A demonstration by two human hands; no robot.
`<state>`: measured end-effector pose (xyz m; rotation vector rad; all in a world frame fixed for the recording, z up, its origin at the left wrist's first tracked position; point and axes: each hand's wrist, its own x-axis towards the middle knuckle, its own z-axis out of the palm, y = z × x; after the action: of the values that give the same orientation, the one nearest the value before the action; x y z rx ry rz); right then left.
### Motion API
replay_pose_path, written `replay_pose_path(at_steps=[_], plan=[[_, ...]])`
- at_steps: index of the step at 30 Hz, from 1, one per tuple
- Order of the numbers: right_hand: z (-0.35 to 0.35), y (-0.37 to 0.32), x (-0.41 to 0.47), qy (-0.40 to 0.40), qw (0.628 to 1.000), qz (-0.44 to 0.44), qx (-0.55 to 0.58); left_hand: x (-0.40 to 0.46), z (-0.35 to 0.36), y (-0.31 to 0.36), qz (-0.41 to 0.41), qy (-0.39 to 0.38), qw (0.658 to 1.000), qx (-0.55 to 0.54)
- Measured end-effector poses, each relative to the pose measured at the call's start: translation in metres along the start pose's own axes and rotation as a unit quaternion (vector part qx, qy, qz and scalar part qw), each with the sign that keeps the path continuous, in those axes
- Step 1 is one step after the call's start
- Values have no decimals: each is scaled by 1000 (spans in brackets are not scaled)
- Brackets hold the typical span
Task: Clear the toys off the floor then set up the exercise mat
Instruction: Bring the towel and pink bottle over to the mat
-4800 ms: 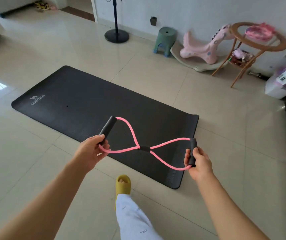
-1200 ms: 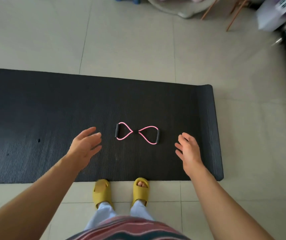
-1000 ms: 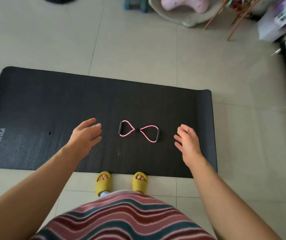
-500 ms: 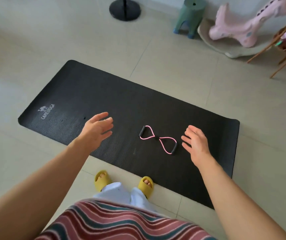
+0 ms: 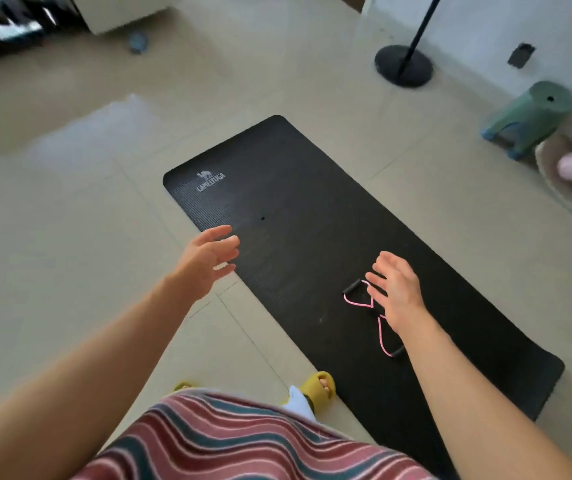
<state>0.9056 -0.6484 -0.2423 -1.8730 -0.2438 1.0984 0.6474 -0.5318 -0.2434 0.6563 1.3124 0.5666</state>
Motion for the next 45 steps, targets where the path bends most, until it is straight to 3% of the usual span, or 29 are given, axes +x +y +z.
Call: replay_pose_path(at_steps=[8,15,20,31,39,45], plan=[[163,-5,-57,-124,987,-51,-84,-41,-174,3,32,98,989,-102],[299,-6,-119,-232,958,-86,-146,-95,-313,-10,62,204,956,-201],[384,-11,-167,-303,931,-114,-170,-138,-383,-29,83,281,914,-280],[548,-8,-240,-491,834,-129,-214,-204,-485,-44,126,426,805,-392],[695,-41,-282,-582,776,-136,-204,-204,-570,17,183,499,733,-424],[795,-81,-301,-620,743,-140,-209,-185,-622,80,205,523,700,-441]])
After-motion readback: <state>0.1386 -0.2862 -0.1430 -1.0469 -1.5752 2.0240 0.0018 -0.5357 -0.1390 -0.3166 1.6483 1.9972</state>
